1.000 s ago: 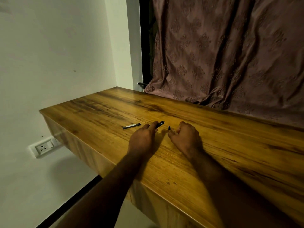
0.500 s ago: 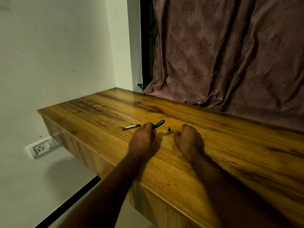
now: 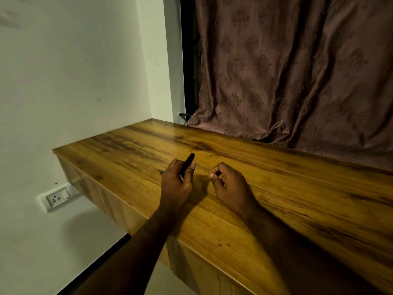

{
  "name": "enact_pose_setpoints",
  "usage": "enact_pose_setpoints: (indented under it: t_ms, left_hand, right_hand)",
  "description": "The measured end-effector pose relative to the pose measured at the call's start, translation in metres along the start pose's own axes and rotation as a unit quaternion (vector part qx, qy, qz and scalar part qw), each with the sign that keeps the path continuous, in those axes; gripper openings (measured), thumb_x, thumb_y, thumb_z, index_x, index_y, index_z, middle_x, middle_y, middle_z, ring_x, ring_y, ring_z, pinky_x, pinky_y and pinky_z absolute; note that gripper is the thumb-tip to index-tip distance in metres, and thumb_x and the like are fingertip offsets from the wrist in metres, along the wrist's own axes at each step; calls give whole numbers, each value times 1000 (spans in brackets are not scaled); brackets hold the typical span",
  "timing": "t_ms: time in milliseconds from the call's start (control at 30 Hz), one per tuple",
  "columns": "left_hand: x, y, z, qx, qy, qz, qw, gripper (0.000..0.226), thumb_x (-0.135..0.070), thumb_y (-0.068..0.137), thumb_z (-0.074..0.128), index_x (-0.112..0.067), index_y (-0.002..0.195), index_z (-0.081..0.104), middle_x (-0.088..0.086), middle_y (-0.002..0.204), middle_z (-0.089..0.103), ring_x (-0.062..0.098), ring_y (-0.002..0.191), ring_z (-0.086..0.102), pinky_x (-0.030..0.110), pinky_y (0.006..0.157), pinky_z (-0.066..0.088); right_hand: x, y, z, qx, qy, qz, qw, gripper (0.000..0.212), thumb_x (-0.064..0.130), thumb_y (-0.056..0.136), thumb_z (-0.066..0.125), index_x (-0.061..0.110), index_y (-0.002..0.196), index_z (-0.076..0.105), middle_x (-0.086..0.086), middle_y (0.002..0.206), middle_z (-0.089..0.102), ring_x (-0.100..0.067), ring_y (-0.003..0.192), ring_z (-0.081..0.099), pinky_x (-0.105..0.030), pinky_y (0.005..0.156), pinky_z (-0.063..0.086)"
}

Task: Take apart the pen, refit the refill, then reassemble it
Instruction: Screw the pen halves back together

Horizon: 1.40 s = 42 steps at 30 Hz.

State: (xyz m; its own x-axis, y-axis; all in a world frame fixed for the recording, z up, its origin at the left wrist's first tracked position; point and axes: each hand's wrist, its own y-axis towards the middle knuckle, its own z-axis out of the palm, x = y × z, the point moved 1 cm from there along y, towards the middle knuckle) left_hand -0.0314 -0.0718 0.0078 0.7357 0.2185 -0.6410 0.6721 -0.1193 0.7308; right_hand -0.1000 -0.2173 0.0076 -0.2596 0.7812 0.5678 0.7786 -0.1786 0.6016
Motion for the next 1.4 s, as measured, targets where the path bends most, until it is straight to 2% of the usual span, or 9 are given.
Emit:
enact_pose_setpoints:
  t_ms: [100,633,767,933,1033,1100,1233,1300,1400]
  left_hand:
    - [2,0,1,13,-24,-15,1000,7,-18,92,59,-13,86,62,-3,72,55,9,66,51,22,60,39]
    - [6,0,1,0,-30,-43,999,9,-15,92,59,-11,86,63,-12,67,52,0,62,50,9,56,37]
    - [6,0,1,6,-36,-40,999,11,-14,92,59,-6,86,65,-4,67,55,13,63,52,26,58,41]
    - [-3,-3,1,40,-20,40,998,5,-3,87,62,-8,85,64,-11,71,57,-1,67,55,16,63,42]
    - [-7,-6,3,52,-15,65,996,11,-1,83,60,-4,91,67,3,79,65,16,74,64,32,67,53]
    - [-6,-6,5,45,-29,61,997,10,-4,83,60,-9,91,64,-2,81,63,14,77,63,33,69,53]
    - [-1,-10,8,71,-9,-19,997,30,-34,86,64,-18,110,54,-4,99,61,8,89,60,25,68,51]
    - [1,-10,11,96,64,-17,993,44,-52,85,56,-22,117,49,-5,103,58,7,92,55,25,71,48]
    - [2,-7,15,133,168,34,976,40,-53,91,39,-18,105,51,-3,95,54,14,86,48,34,75,40]
  right_hand:
    - [0,0,0,11,-3,-6,1000,7,24,94,56,19,90,56,7,84,60,0,61,46,-23,54,32]
    - [5,-2,0,25,-25,-12,999,9,28,94,56,20,94,59,5,91,64,-13,73,58,-34,62,48]
    - [7,-2,0,35,-60,-18,997,9,30,92,57,22,95,61,5,92,64,-13,73,56,-30,60,46]
    - [11,-1,1,48,-78,-20,996,7,29,88,58,24,93,59,8,93,61,-14,73,56,-31,60,48]
    - [11,0,2,52,-77,-16,996,3,27,87,58,26,88,57,9,89,59,-15,72,55,-34,60,48]
    - [8,2,2,43,-75,-6,996,2,23,87,60,23,89,61,7,90,60,-16,74,56,-33,61,48]
    - [-4,7,0,-30,76,105,991,4,12,86,68,11,86,72,1,87,64,-8,71,58,-23,61,47]
    - [-11,9,-4,-42,222,197,954,5,9,86,68,8,85,73,-2,84,69,-1,62,60,-17,55,46]
    - [-21,8,-14,-68,392,275,875,7,0,85,65,5,84,71,-9,76,65,-10,58,54,-22,51,41]
